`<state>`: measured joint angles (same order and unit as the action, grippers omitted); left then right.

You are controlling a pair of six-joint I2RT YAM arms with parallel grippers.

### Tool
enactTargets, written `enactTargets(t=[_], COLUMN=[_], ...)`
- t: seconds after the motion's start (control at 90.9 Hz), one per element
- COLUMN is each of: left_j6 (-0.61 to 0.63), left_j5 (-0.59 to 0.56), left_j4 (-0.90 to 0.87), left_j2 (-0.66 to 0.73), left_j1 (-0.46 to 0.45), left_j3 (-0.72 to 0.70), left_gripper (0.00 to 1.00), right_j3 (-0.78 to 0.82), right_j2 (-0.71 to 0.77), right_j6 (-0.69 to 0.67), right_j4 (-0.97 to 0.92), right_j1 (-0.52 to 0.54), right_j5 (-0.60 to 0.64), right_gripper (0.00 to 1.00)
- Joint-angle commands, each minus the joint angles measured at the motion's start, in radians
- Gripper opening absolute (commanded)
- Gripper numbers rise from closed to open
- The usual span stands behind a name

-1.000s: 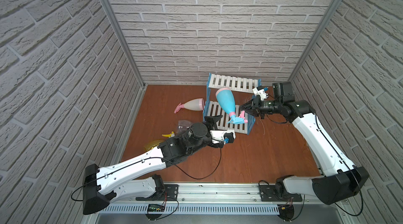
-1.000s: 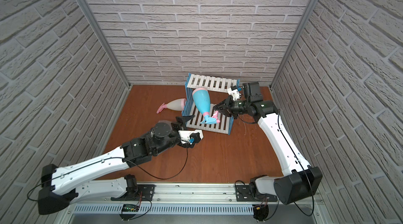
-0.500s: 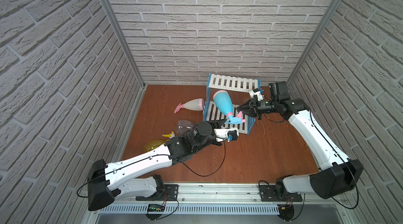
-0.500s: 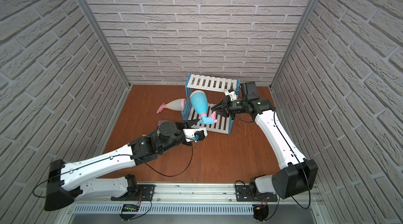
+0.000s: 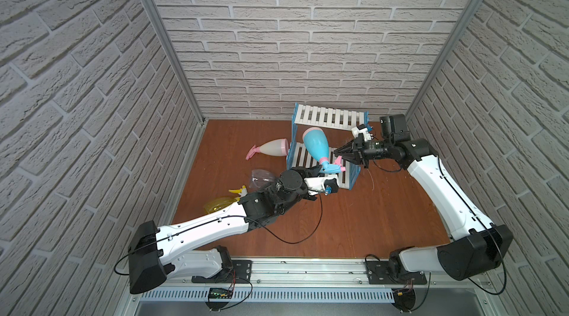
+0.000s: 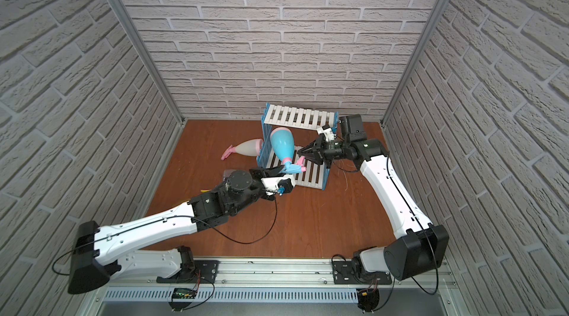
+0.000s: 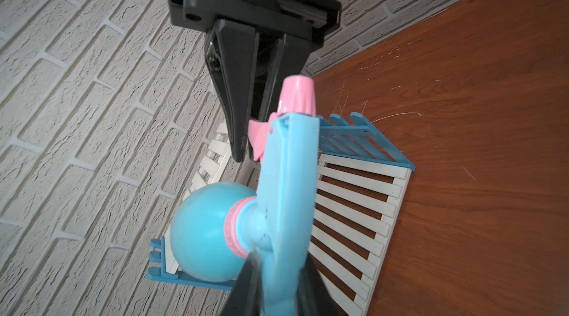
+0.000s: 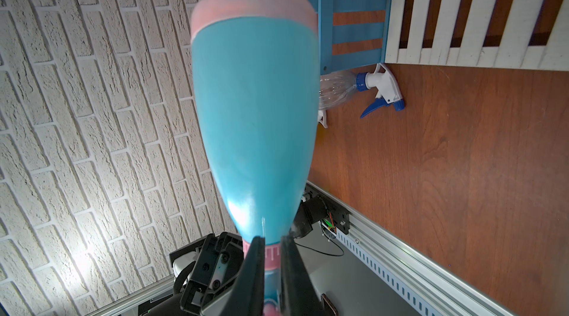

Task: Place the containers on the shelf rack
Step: 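Pick up a container from the center of the board.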

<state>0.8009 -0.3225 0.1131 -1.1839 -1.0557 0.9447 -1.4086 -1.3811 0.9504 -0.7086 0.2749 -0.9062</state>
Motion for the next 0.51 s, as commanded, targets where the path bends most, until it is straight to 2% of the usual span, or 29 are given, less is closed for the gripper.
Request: enactTargets(t=[0.0, 0.11, 0.187, 0.275, 0.396, 0.451, 0.495], left_j6=[0.017, 0.038, 0.030, -0.017, -0.181, -0.263, -0.323], left_j5=[-0.045, -0.072, -0.085, -0.118, -0.102, -0.060, -0.034], left_j4=[0.119, 0.151, 0.154, 0.122, -0.020, -0.083, -0.130], left_j2=[-0.015, -0.024, -0.025, -0.019, 0.015, 0.044, 0.064], left_j1=[-0.003, -0.007, -0.007, -0.005, 0.027, 0.048, 0.065], left_j3=[-0.011, -0.018, -0.015, -0.003, 0.034, 0.040, 0.045], left_gripper=[0.15, 0.00, 0.00, 0.00, 0.00, 0.00, 0.00], right_j3=[0.010, 0.023, 0.029, 0.026, 0.011, 0.003, -0.007], right_j2=[0.004, 0.003, 0.002, 0.002, 0.017, 0.030, 0.037], right_j6=[0.004, 0.015, 0.016, 0.013, -0.002, -0.010, -0.018], right_j4=[0.038, 0.051, 0.054, 0.062, 0.062, 0.062, 0.063], right_j1=[0.012, 0.011, 0.010, 0.008, 0.000, -0.006, -0.010], right_j5=[-0.048, -0.047, -0.040, -0.037, -0.021, -0.013, -0.009], right_gripper=[0.03, 0.03, 0.11, 0.35, 0.70, 0.79, 0.82])
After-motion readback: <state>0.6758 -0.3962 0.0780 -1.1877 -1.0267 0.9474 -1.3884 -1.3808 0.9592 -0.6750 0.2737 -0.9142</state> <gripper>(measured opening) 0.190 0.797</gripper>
